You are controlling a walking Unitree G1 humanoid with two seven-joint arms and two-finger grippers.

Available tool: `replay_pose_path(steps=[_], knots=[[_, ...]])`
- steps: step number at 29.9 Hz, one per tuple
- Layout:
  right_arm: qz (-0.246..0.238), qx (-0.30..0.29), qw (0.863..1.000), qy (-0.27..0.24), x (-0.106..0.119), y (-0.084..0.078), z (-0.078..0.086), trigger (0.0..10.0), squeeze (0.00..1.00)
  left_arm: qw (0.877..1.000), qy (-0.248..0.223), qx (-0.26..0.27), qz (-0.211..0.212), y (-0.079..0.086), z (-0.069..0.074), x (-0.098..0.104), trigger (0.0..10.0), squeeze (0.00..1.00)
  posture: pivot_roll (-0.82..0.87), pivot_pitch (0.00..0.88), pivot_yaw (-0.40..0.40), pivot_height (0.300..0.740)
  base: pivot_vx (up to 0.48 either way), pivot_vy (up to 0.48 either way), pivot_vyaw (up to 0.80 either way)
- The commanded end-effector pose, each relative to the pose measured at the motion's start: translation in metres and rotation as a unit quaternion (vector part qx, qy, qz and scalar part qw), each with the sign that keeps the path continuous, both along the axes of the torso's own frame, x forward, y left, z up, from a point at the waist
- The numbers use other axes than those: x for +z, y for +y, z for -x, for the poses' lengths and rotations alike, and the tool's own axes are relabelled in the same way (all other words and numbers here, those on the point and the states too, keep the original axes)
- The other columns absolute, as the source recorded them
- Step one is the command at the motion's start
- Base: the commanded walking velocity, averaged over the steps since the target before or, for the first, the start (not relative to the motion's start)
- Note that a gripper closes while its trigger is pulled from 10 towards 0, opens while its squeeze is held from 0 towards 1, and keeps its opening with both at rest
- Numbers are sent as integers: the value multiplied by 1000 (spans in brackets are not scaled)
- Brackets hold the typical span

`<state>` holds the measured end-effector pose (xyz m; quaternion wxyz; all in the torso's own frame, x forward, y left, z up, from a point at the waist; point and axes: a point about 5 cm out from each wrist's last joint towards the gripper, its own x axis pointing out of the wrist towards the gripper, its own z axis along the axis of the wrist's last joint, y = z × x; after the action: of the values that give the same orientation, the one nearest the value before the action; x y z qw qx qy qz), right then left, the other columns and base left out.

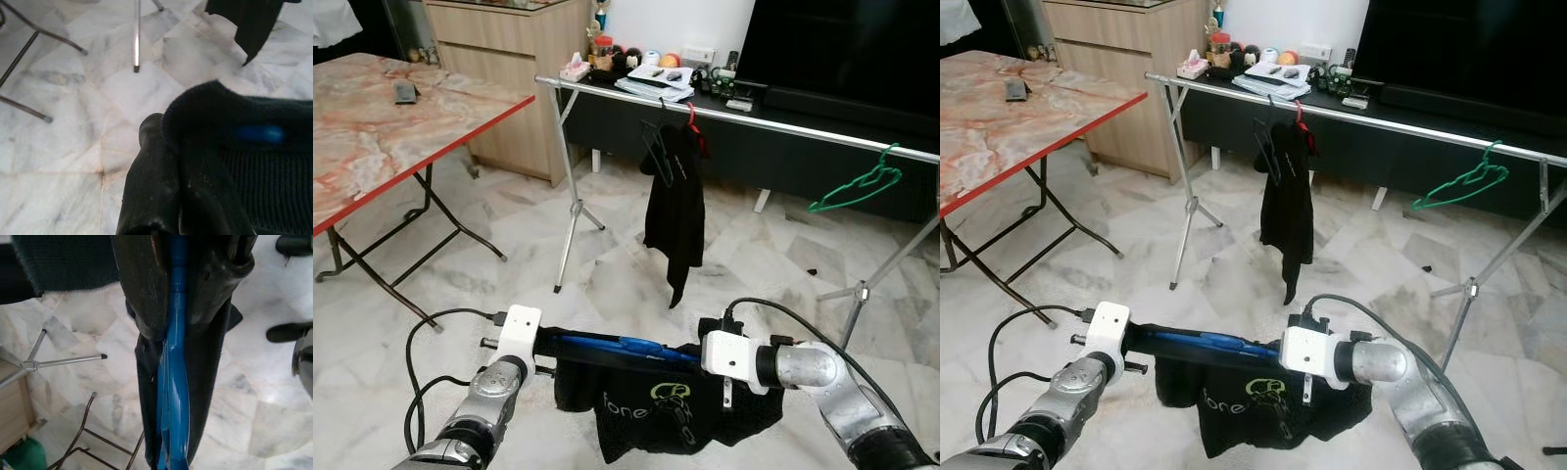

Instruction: Hang hanger

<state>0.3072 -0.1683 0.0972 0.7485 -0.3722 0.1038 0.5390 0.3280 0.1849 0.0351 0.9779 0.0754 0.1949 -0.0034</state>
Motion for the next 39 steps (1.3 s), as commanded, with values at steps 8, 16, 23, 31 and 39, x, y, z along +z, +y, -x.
replay_pose_path(steps=[8, 16, 23, 31, 39], knots=[[114, -49, 991, 46, -14, -55, 17, 10000, 0, 991, -6, 129, 15, 40, 8, 0, 0, 0, -33, 66, -53, 740, 0, 0, 0], [-7, -90, 995, 32, 7, -46, 9, 10000, 0, 998, 38, 28, 30, 11, 13, -16, 0, 0, -34, 66, -51, 740, 0, 0, 0], [20, -93, 994, 44, -2, -47, 11, 10000, 0, 998, 45, -14, 36, -1, 14, -18, 0, 0, -29, 65, -50, 740, 0, 0, 0], [67, -115, 990, 55, -15, -51, 12, 10000, 0, 997, 50, -61, 28, -7, 14, -18, 0, 0, -26, 67, -49, 740, 0, 0, 0], [-104, -207, 973, -4, 6, -27, -13, 10000, 0, 995, 55, -76, 38, -15, 15, -20, 0, 0, -29, 66, -52, 740, 0, 0, 0]])
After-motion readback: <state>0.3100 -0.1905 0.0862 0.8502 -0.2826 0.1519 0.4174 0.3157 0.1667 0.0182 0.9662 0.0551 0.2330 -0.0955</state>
